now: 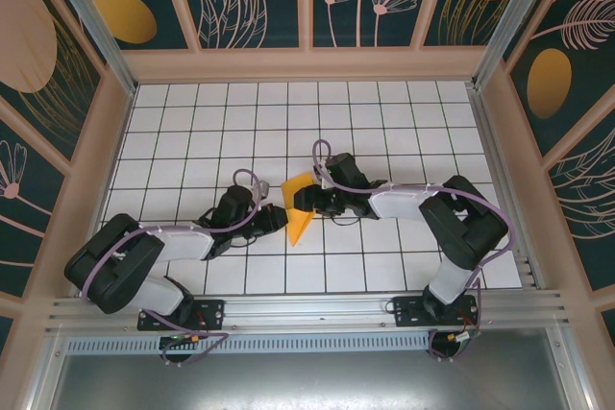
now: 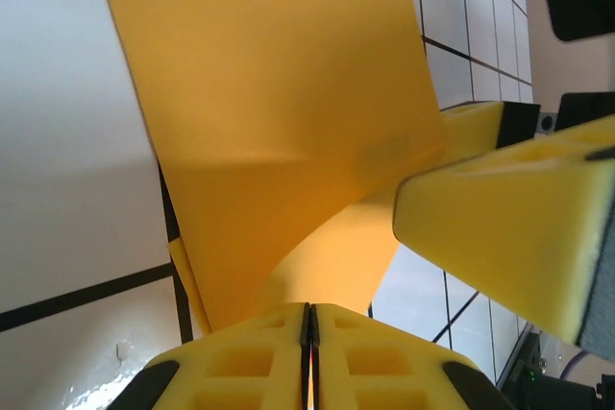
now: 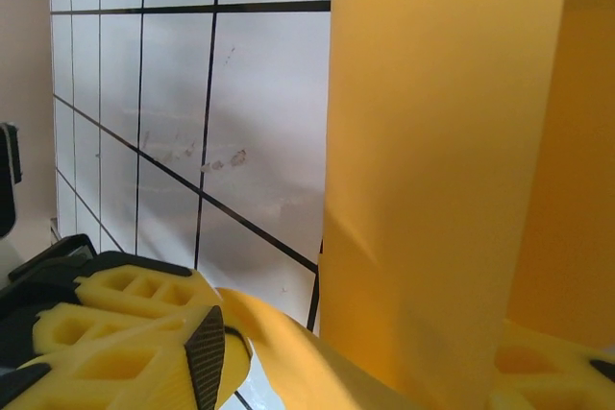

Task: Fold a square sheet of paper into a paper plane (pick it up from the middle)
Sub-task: Fourth fold the wing at the center of the table.

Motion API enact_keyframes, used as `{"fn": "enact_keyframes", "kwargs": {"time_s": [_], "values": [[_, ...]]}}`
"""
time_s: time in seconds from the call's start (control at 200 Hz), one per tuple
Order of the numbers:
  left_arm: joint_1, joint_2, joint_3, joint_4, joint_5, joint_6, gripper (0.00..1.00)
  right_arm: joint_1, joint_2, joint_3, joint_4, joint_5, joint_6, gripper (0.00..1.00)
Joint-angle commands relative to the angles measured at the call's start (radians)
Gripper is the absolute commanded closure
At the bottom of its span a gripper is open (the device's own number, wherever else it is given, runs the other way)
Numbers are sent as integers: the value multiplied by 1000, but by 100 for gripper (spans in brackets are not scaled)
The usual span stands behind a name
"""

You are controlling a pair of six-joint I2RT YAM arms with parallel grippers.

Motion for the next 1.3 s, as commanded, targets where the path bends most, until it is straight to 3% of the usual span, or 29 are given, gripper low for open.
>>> {"fn": "enact_keyframes", "kwargs": {"time_s": [0.0, 0.195, 0.475, 0.595, 0.706, 0.896, 1.046, 1.296], "values": [[-5, 30, 36, 20, -23, -3, 89, -8, 9, 1, 17, -29, -37, 46], [-6, 92, 44, 43, 4, 9, 89, -12, 50, 33, -9, -47, -69, 53], [-6, 113, 49, 57, 13, 28, 90, -14, 92, 63, -28, -29, -73, 83], [-6, 37, 43, 7, -33, 42, 83, -12, 72, 42, 11, 6, 20, 92], [-6, -50, 46, -77, -91, 72, 77, -10, 27, -19, 99, 84, 202, 98], [-8, -147, 44, -163, -126, 142, 72, 48, -62, -105, 151, 328, 540, 100], [-19, -142, 49, -179, -87, 205, 65, 98, -56, -114, 153, 393, 687, 100], [-139, -72, 105, -267, -226, 299, 58, 108, -66, -109, 112, 423, 704, 98]]}}
